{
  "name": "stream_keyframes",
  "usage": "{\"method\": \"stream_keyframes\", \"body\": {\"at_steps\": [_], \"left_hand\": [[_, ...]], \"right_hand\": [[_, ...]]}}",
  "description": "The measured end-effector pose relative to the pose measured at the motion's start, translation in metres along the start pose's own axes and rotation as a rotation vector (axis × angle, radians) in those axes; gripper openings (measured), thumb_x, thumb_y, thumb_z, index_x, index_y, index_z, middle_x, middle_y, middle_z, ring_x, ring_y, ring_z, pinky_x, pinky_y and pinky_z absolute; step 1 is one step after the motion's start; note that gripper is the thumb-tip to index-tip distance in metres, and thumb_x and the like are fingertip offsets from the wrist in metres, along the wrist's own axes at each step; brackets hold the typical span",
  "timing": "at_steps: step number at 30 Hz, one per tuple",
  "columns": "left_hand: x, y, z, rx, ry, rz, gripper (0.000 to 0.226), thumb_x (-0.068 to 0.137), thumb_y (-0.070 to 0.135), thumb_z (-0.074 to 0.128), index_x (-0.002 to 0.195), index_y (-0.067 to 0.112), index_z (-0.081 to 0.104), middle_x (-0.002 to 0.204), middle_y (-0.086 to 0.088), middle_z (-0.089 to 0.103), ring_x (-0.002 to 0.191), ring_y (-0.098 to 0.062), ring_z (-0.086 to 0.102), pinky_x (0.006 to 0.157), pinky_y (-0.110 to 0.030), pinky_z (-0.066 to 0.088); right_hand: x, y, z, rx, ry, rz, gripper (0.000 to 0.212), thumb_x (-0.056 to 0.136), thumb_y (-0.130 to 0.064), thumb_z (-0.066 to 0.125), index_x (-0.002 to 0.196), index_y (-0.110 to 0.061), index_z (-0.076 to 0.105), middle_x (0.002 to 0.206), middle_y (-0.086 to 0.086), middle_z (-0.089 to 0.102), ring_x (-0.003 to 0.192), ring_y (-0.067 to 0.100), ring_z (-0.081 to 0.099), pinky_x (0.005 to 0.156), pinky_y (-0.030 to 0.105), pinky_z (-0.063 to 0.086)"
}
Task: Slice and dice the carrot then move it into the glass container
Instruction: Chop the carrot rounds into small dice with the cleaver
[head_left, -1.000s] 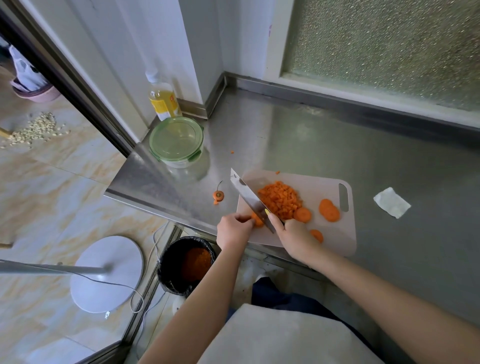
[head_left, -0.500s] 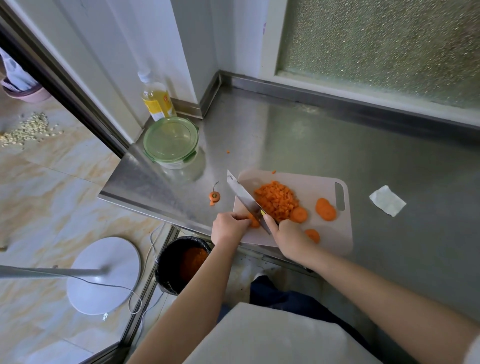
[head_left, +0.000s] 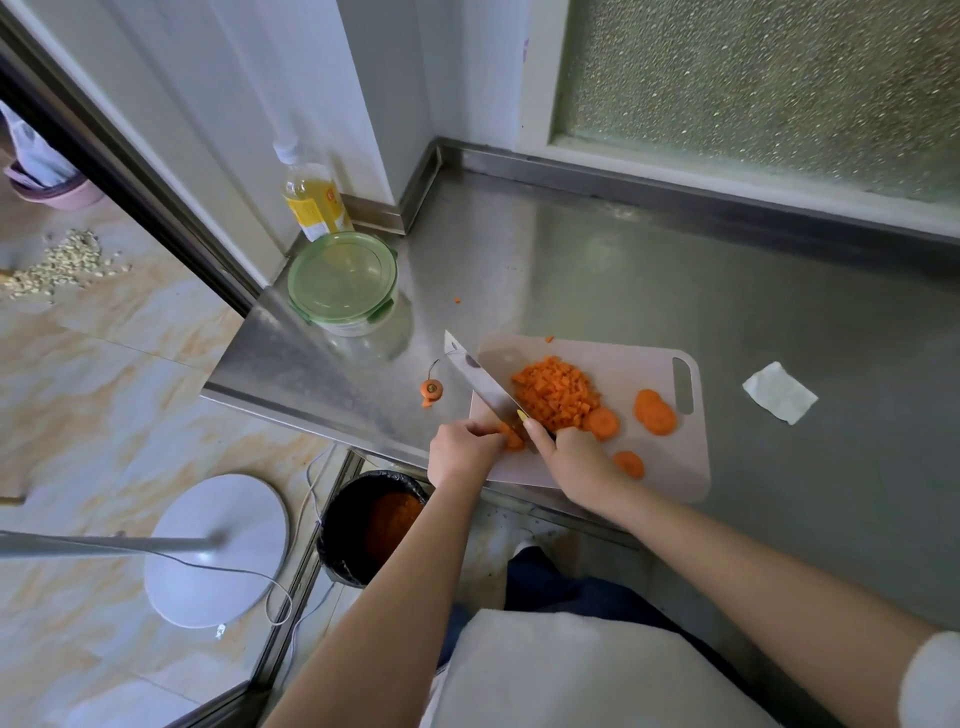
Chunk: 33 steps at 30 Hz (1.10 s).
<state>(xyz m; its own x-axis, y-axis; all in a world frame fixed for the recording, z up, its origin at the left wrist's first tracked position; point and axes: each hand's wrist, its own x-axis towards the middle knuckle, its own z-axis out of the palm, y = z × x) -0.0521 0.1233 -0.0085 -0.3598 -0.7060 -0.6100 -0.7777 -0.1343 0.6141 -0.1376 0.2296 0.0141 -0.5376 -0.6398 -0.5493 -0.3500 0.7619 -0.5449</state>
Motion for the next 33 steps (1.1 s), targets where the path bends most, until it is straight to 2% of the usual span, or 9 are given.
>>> {"method": "stream_keyframes", "body": {"at_steps": [3,8,13,18,20,24,27,29,33], "left_hand": [[-0.001,-0.001,-0.002,0.003,-0.008,0.001,0.008,0.072,0.034,0.074,0.072,0.033,0.067,0.08,0.008,0.063,0.068,-0.007,0.053,0.062,-0.025,0.05],[0.0,0.0,-0.001,-0.004,-0.002,0.007,0.01,0.071,0.034,0.075,0.078,0.03,0.068,0.085,0.005,0.063,0.079,-0.015,0.058,0.064,-0.025,0.05],[0.0,-0.003,0.0,-0.006,0.002,0.008,0.012,0.075,0.031,0.072,0.086,0.027,0.072,0.089,0.003,0.065,0.079,-0.014,0.057,0.061,-0.023,0.048],[-0.001,-0.002,0.0,0.008,0.02,0.0,0.01,0.079,0.03,0.068,0.088,0.027,0.073,0.089,0.003,0.066,0.078,-0.015,0.057,0.062,-0.023,0.048],[-0.001,-0.001,0.0,0.006,0.024,-0.001,0.011,0.08,0.03,0.068,0.089,0.026,0.073,0.088,0.003,0.064,0.08,-0.016,0.057,0.062,-0.024,0.048],[0.0,-0.002,0.001,0.022,0.03,-0.002,0.01,0.078,0.029,0.068,0.086,0.026,0.072,0.089,0.002,0.065,0.083,-0.018,0.059,0.071,-0.028,0.053],[-0.001,-0.001,0.001,0.035,0.033,-0.007,0.011,0.078,0.03,0.067,0.086,0.025,0.072,0.086,0.003,0.063,0.083,-0.019,0.06,0.074,-0.031,0.055],[0.0,-0.001,0.001,0.036,0.036,-0.011,0.007,0.078,0.03,0.067,0.082,0.026,0.07,0.081,0.005,0.062,0.08,-0.018,0.06,0.07,-0.029,0.054],[0.001,0.0,0.0,0.058,0.028,-0.02,0.009,0.08,0.026,0.065,0.083,0.022,0.072,0.071,0.006,0.057,0.063,-0.009,0.05,0.052,-0.022,0.041]], "right_hand": [[0.002,0.0,-0.001,-0.03,0.066,-0.034,0.06,0.1,-0.047,0.028,0.056,-0.01,0.044,0.056,0.003,0.047,0.065,0.023,0.052,0.059,0.027,0.034],[0.0,0.006,-0.002,0.04,0.107,-0.031,0.063,0.099,-0.051,0.029,0.053,-0.01,0.043,0.055,0.005,0.048,0.063,0.024,0.052,0.06,0.026,0.033],[-0.005,0.009,0.002,0.003,0.13,-0.054,0.064,0.099,-0.05,0.029,0.052,-0.009,0.046,0.058,0.007,0.054,0.064,0.025,0.058,0.047,0.02,0.03],[-0.011,0.011,-0.003,0.052,0.025,0.01,0.061,0.1,-0.047,0.031,0.095,0.006,0.061,0.093,0.022,0.064,0.088,0.033,0.06,0.068,0.026,0.035],[-0.013,0.012,-0.004,0.057,0.005,0.025,0.06,0.1,-0.046,0.031,0.098,0.006,0.061,0.095,0.023,0.063,0.093,0.035,0.06,0.07,0.026,0.035],[-0.014,0.012,0.003,-0.003,0.096,-0.032,0.062,0.099,-0.048,0.03,0.057,-0.007,0.05,0.061,0.007,0.054,0.069,0.027,0.059,0.055,0.024,0.034],[-0.016,0.011,0.003,-0.001,0.087,-0.037,0.063,0.099,-0.048,0.028,0.052,-0.01,0.046,0.054,0.002,0.049,0.057,0.019,0.051,0.048,0.021,0.031],[-0.017,0.01,0.002,-0.006,0.081,-0.044,0.063,0.1,-0.048,0.028,0.058,-0.007,0.051,0.059,0.007,0.055,0.062,0.023,0.055,0.055,0.026,0.036],[-0.019,0.007,0.001,-0.013,0.004,-0.036,0.064,0.099,-0.051,0.025,0.095,0.002,0.06,0.089,0.022,0.063,0.087,0.035,0.061,0.075,0.035,0.045]]}}
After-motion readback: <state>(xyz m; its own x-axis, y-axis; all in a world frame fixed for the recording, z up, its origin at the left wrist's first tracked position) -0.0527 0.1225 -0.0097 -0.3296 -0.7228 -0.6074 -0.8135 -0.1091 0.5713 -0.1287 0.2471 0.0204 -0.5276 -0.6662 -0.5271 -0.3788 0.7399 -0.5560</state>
